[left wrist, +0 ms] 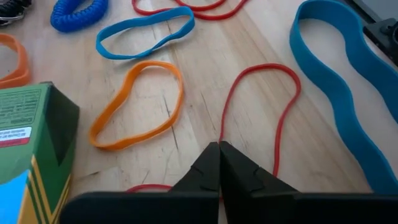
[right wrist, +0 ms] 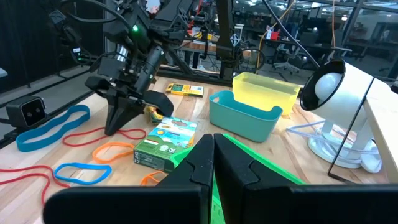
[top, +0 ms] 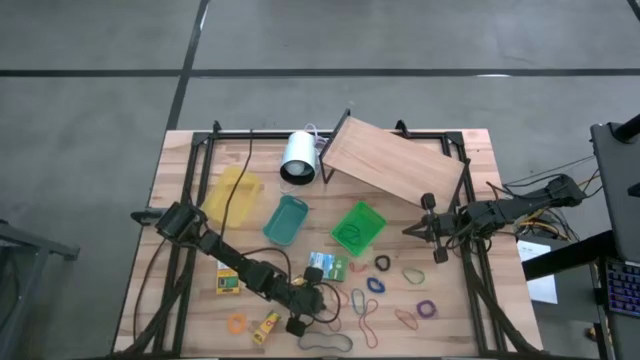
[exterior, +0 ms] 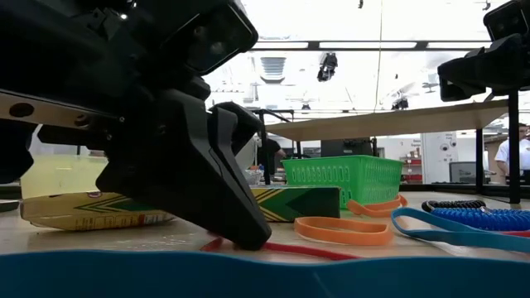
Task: Pick & Place Office Desk Supplies
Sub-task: Put the left red rubber band into the green bin
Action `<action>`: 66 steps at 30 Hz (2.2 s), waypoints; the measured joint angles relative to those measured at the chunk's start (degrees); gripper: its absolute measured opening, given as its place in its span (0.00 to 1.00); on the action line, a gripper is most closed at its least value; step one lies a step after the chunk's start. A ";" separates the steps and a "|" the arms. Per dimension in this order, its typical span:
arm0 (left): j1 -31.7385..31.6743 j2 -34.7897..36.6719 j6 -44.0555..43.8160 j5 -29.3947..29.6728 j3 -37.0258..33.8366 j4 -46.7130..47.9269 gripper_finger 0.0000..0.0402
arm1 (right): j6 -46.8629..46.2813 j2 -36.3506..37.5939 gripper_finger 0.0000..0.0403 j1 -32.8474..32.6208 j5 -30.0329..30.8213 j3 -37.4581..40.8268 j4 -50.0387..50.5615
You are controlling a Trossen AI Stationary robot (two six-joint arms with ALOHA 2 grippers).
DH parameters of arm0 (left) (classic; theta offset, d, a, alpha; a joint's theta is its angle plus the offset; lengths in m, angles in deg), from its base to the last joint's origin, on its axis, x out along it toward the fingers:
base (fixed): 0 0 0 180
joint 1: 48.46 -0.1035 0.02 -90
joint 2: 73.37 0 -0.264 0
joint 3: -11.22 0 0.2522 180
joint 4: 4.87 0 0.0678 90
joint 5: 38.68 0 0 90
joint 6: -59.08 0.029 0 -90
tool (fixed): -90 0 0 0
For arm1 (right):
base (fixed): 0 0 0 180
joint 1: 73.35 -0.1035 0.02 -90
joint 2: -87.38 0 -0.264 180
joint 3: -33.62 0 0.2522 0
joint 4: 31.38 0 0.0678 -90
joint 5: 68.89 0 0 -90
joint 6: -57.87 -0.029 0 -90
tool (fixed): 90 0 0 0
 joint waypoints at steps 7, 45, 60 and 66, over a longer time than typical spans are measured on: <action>-0.17 1.55 0.00 0.94 0.65 -0.19 0.00 | 0.00 0.02 0.02 0.00 0.01 0.00 0.00; -6.96 14.82 9.46 21.08 6.55 -4.20 0.00 | 0.00 0.02 0.02 -0.01 0.00 0.00 -0.01; -19.30 14.67 5.20 16.21 6.80 -2.30 0.00 | 0.00 0.00 0.02 -0.01 0.00 0.00 -0.01; -20.90 13.79 0.00 11.79 6.69 2.03 0.00 | 0.00 0.00 0.02 0.00 0.02 0.00 -0.02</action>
